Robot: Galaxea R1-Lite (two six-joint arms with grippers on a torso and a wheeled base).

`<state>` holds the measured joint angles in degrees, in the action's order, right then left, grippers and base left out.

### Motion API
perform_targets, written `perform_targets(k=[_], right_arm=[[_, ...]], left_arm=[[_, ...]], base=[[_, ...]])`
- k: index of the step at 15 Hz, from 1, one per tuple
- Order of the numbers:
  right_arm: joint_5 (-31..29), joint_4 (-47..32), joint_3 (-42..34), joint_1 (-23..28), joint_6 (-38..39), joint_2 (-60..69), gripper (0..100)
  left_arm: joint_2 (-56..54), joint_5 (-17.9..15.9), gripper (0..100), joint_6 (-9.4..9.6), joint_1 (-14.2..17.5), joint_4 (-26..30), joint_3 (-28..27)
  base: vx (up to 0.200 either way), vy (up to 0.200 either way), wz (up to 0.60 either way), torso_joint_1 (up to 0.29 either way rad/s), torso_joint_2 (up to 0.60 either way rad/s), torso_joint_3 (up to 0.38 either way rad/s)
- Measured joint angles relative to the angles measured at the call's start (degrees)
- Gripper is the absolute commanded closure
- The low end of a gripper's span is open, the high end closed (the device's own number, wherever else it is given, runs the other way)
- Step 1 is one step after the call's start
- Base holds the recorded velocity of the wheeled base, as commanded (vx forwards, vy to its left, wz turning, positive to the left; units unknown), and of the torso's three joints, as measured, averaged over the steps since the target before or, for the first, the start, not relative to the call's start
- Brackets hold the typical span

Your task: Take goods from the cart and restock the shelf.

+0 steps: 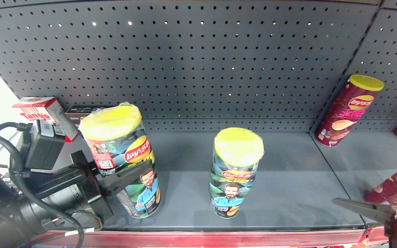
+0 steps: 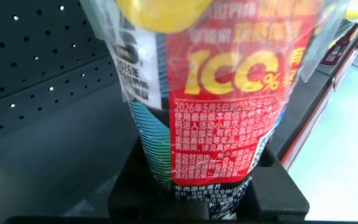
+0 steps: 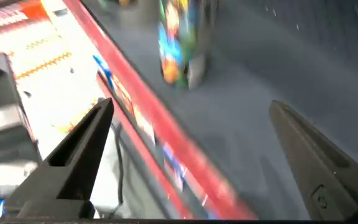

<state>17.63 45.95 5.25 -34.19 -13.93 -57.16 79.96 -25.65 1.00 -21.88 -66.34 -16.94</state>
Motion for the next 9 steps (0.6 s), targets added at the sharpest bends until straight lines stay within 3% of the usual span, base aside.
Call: perform_targets(k=[3, 9], right_arm=[[-3.69, -7.46, -4.32, 0.44, 2.67, 7.74, 0], [-15.64, -32.34, -5.16, 0.68, 7.45, 25.44, 0]], left_arm=[[0.02, 0.00, 100, 0.04, 0.00, 0.00, -0.09], [0.11, 0.00, 100, 0.06, -0.09, 0.00, -0.59]], base=[[0.000, 0.000, 0.00, 0.000, 0.00, 0.000], [0.000, 0.000, 0.00, 0.000, 0.00, 0.000]])
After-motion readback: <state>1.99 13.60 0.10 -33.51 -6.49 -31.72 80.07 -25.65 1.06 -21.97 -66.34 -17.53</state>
